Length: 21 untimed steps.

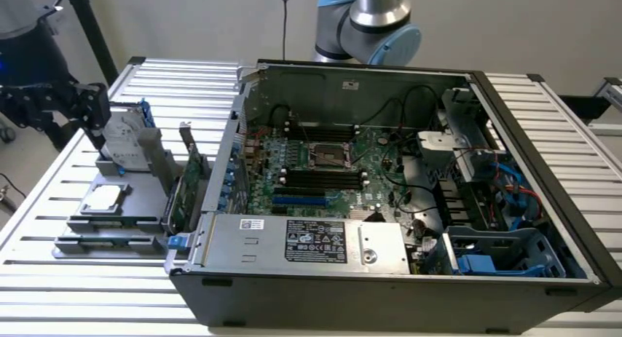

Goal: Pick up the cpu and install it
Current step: 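Pick up the cpu and move it towards the insertion slot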

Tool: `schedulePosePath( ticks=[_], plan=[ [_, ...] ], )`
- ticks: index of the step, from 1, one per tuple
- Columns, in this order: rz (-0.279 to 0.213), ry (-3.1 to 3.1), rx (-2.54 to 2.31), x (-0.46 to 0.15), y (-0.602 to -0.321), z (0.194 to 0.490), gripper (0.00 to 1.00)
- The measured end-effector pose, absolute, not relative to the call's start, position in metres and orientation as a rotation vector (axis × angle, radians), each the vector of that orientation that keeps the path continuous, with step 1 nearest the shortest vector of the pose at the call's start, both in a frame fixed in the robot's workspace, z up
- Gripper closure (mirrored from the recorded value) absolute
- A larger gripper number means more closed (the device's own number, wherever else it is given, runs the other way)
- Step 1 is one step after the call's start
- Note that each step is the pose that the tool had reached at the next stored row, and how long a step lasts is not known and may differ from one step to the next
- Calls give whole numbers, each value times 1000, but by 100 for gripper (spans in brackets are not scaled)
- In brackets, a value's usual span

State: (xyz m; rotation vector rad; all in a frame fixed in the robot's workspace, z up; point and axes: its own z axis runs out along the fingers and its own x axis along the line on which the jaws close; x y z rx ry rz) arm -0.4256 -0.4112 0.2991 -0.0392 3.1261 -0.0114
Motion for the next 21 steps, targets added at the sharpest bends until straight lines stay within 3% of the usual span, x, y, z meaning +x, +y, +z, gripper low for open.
schedulePosePath(
  ticks=[21],
  plan=[
    [-11,3143,-40,-424,-414,262,40]
  ],
)
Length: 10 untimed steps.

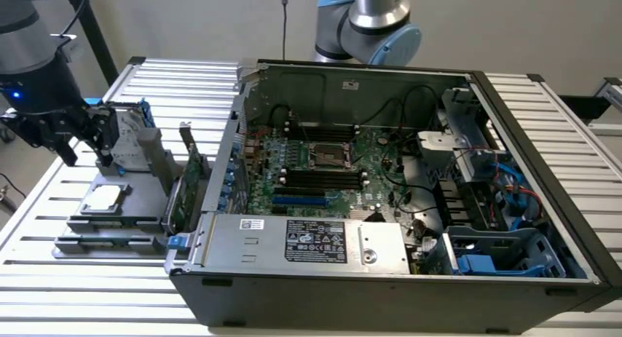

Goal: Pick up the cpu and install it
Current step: 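Pick up the cpu and move it towards the insertion slot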

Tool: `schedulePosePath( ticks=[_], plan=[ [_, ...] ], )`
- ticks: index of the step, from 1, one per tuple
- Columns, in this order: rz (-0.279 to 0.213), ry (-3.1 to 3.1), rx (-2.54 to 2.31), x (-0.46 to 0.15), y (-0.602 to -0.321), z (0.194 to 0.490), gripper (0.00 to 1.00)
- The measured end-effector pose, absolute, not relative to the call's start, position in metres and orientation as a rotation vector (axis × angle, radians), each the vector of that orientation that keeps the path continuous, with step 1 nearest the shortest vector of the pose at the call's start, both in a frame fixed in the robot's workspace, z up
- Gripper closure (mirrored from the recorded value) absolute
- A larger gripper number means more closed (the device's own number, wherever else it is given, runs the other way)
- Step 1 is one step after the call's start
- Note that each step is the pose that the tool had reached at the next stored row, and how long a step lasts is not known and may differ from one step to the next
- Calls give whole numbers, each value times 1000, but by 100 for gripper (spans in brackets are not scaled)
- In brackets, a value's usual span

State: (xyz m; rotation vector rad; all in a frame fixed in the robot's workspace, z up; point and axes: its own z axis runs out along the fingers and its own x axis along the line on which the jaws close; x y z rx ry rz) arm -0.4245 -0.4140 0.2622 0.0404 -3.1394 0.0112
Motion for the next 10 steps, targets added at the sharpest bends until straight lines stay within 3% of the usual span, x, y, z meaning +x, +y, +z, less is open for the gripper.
schedulePosePath(
  ticks=[10],
  plan=[
    [11,-3138,41,-424,-417,244,40]
  ],
)
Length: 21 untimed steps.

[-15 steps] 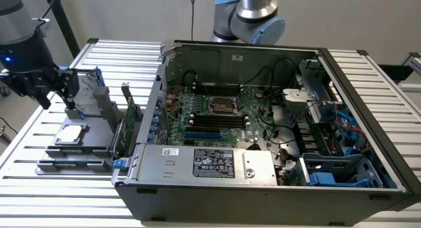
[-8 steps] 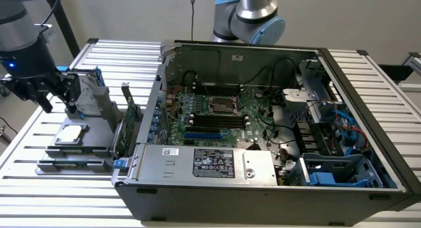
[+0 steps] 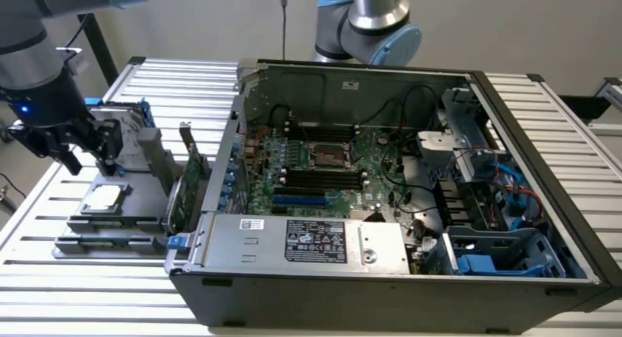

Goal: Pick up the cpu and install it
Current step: 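Pick up the cpu and move it towards the insertion slot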

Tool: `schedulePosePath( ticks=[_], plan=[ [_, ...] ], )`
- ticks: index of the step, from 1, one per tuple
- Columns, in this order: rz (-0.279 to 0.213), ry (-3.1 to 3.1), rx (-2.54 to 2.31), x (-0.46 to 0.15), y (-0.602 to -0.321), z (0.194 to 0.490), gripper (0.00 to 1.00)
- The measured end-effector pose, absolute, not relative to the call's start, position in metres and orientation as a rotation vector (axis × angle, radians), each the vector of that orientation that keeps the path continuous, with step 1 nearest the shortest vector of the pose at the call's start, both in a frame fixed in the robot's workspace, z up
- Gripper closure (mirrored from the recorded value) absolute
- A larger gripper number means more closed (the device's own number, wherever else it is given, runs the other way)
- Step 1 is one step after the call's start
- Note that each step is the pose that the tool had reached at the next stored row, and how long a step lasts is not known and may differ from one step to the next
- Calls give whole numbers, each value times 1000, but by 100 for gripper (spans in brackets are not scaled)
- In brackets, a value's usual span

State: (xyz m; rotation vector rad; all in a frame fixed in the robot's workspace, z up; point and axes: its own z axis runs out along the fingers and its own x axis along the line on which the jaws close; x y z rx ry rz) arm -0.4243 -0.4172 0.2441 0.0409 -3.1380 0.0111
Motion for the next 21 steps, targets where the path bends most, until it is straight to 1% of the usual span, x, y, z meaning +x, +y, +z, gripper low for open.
schedulePosePath(
  ticks=[21],
  plan=[
    [11,-3137,41,-424,-427,206,40]
  ],
)
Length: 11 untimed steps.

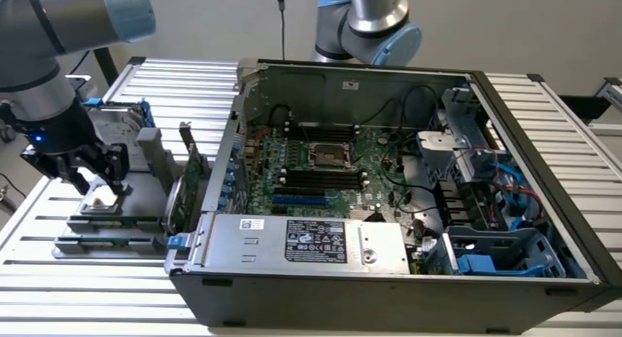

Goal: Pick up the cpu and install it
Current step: 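Pick up the cpu and move it towards the insertion slot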

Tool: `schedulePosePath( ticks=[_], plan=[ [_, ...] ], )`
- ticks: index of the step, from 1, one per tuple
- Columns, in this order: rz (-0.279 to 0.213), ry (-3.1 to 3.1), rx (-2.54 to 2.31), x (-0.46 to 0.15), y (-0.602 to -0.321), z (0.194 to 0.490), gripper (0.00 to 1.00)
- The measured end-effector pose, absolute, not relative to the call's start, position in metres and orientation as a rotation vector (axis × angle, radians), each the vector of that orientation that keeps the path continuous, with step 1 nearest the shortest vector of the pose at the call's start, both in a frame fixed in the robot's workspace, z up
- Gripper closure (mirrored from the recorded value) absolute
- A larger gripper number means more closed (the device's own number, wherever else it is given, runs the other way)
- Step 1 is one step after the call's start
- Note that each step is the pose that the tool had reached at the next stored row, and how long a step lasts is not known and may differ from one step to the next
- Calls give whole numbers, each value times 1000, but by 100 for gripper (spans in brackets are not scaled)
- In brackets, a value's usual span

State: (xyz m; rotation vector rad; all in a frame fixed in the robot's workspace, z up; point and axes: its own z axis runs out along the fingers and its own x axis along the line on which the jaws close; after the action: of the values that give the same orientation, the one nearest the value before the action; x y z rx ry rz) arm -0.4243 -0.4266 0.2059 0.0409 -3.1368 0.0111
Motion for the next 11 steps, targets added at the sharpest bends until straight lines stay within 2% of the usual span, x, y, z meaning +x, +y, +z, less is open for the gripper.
schedulePosePath(
  ticks=[11],
  plan=[
    [11,-3136,41,-427,-427,202,40]
  ],
)
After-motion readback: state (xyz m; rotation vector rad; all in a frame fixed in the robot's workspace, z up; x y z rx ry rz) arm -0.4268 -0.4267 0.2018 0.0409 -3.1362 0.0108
